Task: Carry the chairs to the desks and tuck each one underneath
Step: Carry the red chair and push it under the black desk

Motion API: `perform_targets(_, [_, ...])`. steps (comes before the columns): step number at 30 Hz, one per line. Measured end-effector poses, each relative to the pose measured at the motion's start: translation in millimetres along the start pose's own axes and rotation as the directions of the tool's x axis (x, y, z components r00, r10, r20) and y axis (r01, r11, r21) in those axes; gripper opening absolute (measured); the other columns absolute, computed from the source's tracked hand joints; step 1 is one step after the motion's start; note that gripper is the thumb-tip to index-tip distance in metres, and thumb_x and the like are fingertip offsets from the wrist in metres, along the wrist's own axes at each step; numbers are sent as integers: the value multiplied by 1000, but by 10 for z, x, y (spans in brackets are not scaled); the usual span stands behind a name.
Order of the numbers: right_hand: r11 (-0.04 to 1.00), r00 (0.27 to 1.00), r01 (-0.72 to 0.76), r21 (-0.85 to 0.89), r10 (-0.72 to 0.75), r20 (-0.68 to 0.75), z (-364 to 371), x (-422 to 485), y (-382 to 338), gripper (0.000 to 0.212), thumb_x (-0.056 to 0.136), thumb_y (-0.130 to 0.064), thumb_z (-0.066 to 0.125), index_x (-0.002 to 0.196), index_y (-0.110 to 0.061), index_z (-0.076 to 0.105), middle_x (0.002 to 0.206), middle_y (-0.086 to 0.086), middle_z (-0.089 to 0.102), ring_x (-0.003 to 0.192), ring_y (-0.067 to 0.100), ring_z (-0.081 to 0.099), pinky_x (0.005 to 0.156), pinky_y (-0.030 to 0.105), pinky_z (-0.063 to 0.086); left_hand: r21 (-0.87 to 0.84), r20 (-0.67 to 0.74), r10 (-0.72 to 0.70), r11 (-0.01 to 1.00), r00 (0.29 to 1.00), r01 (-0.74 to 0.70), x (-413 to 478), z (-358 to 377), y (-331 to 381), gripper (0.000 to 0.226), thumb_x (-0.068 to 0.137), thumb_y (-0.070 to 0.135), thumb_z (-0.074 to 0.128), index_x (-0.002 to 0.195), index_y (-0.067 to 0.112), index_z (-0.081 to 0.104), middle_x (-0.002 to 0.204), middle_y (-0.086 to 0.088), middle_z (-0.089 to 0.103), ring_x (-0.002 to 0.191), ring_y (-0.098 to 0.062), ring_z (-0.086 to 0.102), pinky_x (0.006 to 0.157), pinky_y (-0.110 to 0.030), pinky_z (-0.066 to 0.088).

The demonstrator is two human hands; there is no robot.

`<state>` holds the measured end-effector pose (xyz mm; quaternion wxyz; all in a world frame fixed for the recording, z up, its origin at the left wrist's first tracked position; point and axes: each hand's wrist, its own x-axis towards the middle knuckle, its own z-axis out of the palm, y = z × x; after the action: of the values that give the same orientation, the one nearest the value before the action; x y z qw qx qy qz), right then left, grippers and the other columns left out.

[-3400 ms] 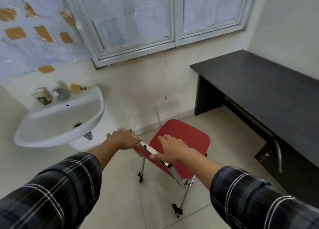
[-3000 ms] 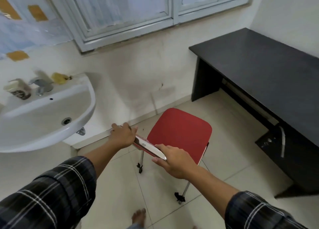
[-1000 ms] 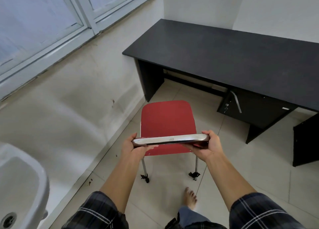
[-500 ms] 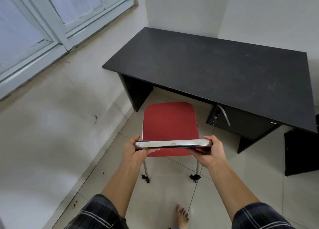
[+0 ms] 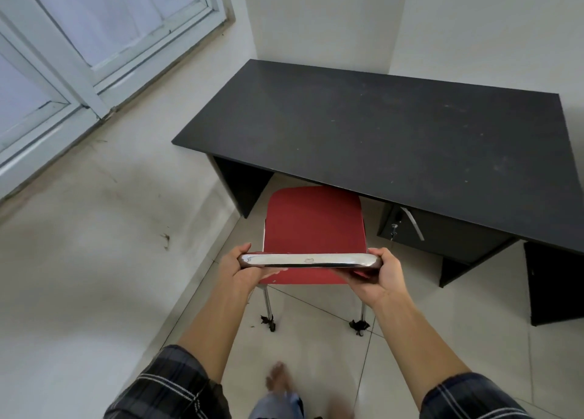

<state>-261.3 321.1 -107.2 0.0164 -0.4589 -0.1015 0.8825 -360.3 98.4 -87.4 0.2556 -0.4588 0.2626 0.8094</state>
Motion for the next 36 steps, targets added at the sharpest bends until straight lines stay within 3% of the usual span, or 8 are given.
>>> perform_targets(5, [999, 1000, 18, 50, -18, 12, 333, 206, 159, 34, 84, -6, 59, 117, -5, 51, 136, 34, 50, 120, 57, 53, 95, 75, 46, 71, -6, 40, 997, 999, -40, 199, 216, 461, 14, 92, 1, 53, 106, 2, 48, 136, -41, 35, 129, -67, 27, 98, -82, 21])
perform_targets(9, [994, 1000, 25, 108, -26, 12, 731, 433, 397, 33, 85, -6, 59, 117, -6, 51, 138, 32, 48, 123, 55, 51, 93, 75, 47, 174, -17, 66, 983, 998, -62, 388, 457, 985, 39, 87, -2, 56, 124, 3, 45, 134, -39, 39, 127, -67, 30, 95, -83, 23])
perform_targets(13, [986, 999, 36, 161, -36, 0, 1061, 646, 691, 20, 86, -7, 60, 104, -6, 51, 130, 31, 50, 138, 50, 44, 87, 74, 50, 261, -18, 50, 964, 999, -44, 544, 641, 1478, 49, 85, -5, 55, 131, 3, 39, 134, -41, 35, 124, -71, 26, 90, -86, 25])
perform_targets(16, [977, 999, 47, 207, -44, -21, 1298, 793, 878, 21, 85, -7, 61, 104, -6, 51, 147, 33, 46, 138, 50, 43, 93, 73, 49, 273, 4, 47, 961, 999, -47, 651, 777, 1786, 37, 88, -4, 53, 122, 3, 41, 133, -38, 37, 126, -66, 28, 95, -82, 26])
perform_targets(24, [972, 998, 54, 227, -47, -36, 1874, 1020, 1094, 18, 88, -5, 61, 104, -4, 53, 116, 26, 55, 123, 48, 57, 100, 66, 48, 358, -15, 57, 933, 998, -48, 916, 1126, 2410, 49, 85, -5, 52, 131, 6, 38, 131, -33, 41, 124, -64, 32, 99, -81, 23])
perform_targets(28, [975, 998, 62, 215, -59, -21, 2084, 1100, 1103, 11, 89, -4, 60, 97, -3, 52, 105, 24, 55, 109, 47, 60, 101, 65, 48, 388, 10, 76, 919, 997, -73, 1012, 1272, 2562, 22, 90, -3, 50, 110, 4, 45, 117, -28, 47, 111, -60, 40, 101, -77, 27])
perform_targets(32, [974, 998, 65, 216, -63, -16, 2261, 1217, 1065, 14, 90, -4, 58, 103, -2, 52, 113, 27, 54, 118, 51, 58, 94, 65, 51, 357, 43, 69, 931, 997, -80, 1071, 1446, 2654, 10, 92, -2, 49, 100, 2, 45, 112, -25, 48, 117, -53, 37, 103, -71, 32])
perform_targets(36, [974, 998, 69, 214, -68, -14, 2372, 1319, 992, 24, 89, -3, 58, 112, -1, 51, 119, 29, 55, 119, 53, 57, 81, 65, 54, 401, 33, 67, 913, 997, -74, 1144, 1577, 2704, 23, 89, -2, 50, 111, 1, 44, 126, -25, 47, 122, -53, 39, 102, -73, 31])
